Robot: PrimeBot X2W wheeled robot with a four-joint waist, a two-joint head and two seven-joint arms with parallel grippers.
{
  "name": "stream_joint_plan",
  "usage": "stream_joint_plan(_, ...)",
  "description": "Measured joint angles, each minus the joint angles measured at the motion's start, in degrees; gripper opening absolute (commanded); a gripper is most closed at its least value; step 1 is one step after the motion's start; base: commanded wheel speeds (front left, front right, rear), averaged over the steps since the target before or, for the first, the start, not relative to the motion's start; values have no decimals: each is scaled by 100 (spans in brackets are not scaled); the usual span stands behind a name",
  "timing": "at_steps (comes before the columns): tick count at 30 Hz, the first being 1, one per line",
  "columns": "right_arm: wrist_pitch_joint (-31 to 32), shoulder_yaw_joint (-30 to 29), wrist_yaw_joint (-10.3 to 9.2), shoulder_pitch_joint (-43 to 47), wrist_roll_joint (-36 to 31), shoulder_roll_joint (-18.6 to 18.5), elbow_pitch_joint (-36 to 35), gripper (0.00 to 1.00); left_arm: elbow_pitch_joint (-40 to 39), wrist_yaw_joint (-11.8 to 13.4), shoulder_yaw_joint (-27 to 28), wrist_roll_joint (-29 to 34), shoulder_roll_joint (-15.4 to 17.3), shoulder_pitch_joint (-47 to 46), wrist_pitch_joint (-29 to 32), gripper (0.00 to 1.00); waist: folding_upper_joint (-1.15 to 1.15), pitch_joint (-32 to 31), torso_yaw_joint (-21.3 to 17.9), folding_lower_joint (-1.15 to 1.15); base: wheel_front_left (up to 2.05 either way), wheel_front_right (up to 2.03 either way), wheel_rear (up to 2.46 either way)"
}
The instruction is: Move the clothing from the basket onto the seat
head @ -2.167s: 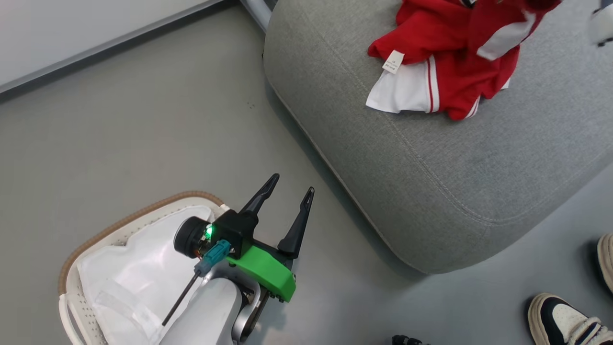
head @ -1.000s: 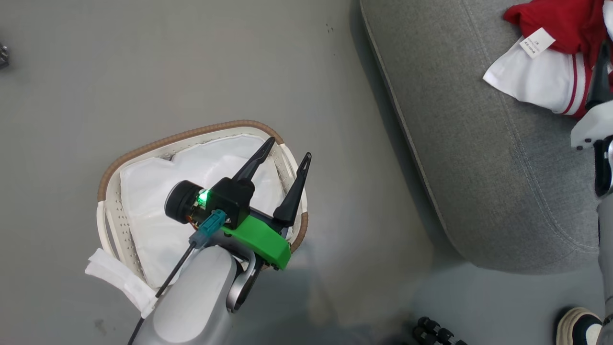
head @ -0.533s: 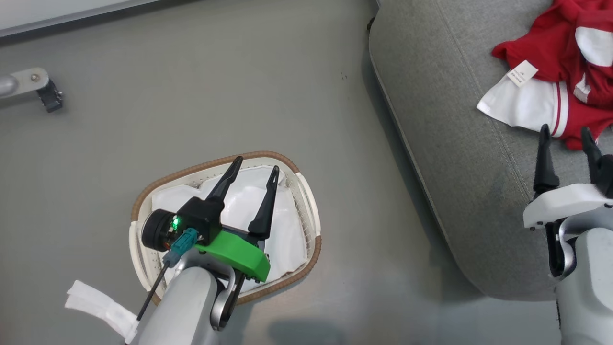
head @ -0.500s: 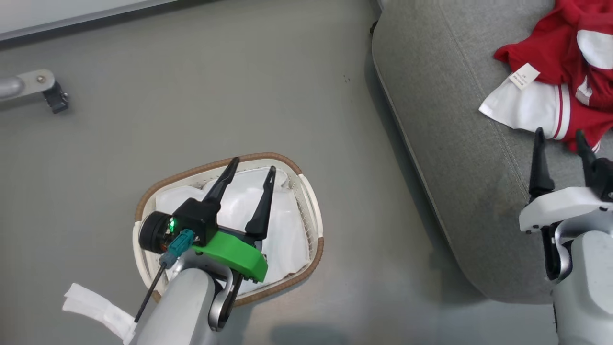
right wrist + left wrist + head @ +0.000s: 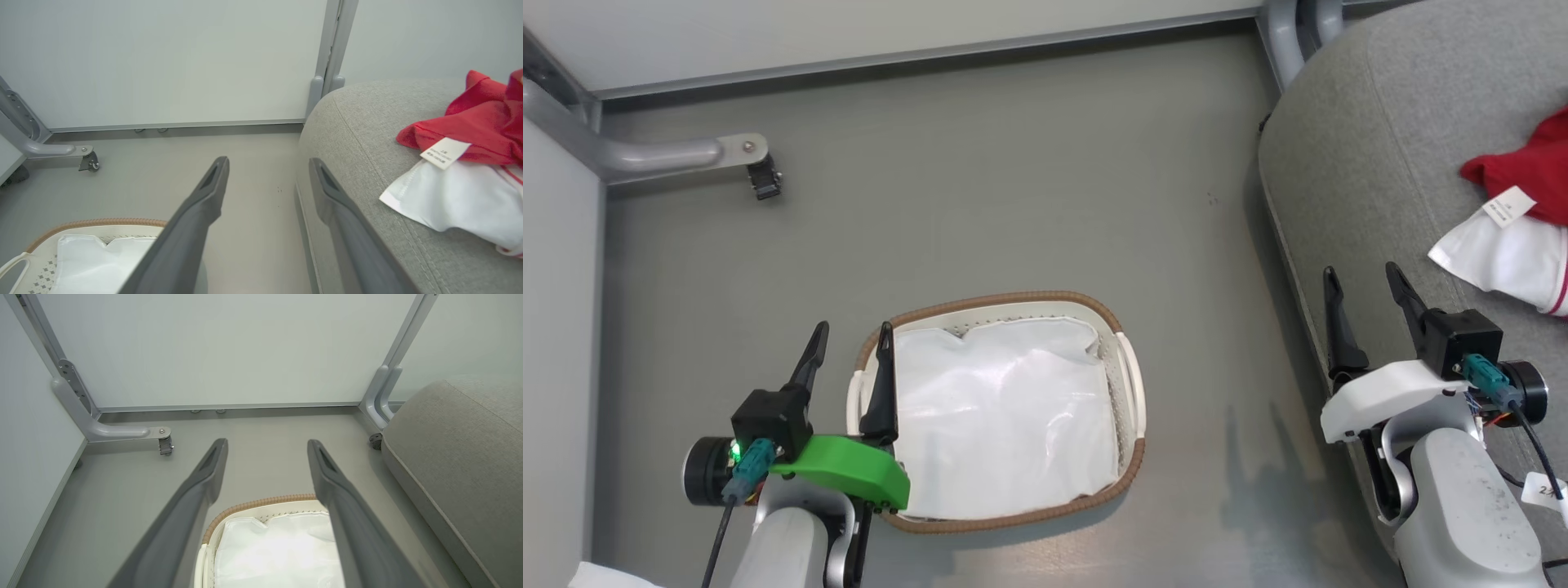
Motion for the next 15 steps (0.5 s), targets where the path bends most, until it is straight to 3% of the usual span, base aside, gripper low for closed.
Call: stream_joint_plan(15,0,552,0,560,378,20,-36,100,-43,87,670,-45,-5,683,-1,100,0,-750,514,0,0,0,0)
